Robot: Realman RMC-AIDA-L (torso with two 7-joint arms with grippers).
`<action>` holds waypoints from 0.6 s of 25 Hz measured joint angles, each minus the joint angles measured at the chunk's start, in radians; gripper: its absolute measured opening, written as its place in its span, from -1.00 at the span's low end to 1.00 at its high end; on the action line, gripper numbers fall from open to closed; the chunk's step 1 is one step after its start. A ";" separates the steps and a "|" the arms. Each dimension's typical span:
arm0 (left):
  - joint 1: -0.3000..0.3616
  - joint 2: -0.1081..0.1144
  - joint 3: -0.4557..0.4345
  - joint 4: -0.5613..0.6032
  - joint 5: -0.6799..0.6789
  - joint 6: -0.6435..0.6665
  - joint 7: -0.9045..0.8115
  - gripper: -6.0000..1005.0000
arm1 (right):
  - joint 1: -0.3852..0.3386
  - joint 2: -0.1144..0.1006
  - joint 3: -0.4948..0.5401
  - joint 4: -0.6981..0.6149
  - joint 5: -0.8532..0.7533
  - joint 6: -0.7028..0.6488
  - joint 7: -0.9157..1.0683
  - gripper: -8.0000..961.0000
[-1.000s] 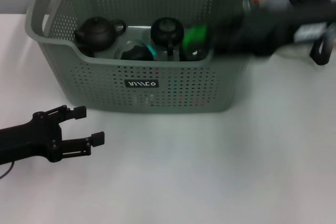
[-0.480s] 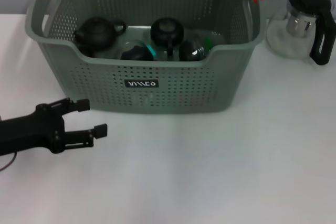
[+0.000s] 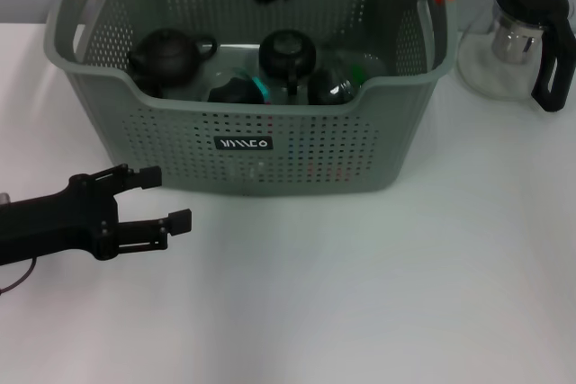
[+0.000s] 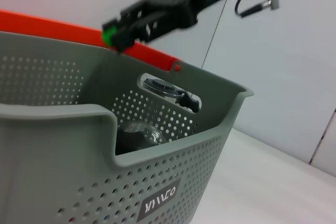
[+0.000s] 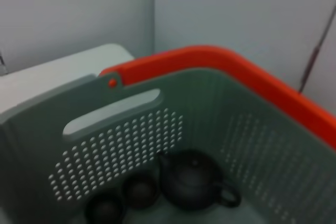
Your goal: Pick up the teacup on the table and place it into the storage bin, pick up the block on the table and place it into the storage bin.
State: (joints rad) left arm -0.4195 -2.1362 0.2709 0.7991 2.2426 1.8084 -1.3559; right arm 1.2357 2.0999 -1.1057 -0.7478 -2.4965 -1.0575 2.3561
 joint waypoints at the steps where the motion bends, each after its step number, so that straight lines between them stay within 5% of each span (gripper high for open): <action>1: 0.001 -0.001 0.000 0.000 0.000 0.000 0.000 0.84 | 0.002 0.001 -0.015 0.016 0.008 0.010 -0.008 -0.01; 9: 0.007 0.000 -0.003 0.002 -0.004 0.006 0.000 0.84 | -0.062 0.000 -0.104 -0.085 0.148 0.037 -0.041 0.17; 15: 0.008 -0.001 -0.005 0.001 -0.047 0.013 0.001 0.83 | -0.349 -0.003 -0.084 -0.438 0.576 -0.035 -0.218 0.55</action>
State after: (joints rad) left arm -0.4117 -2.1373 0.2664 0.8001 2.1954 1.8215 -1.3551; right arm 0.8867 2.0969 -1.1893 -1.1857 -1.9201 -1.0923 2.1378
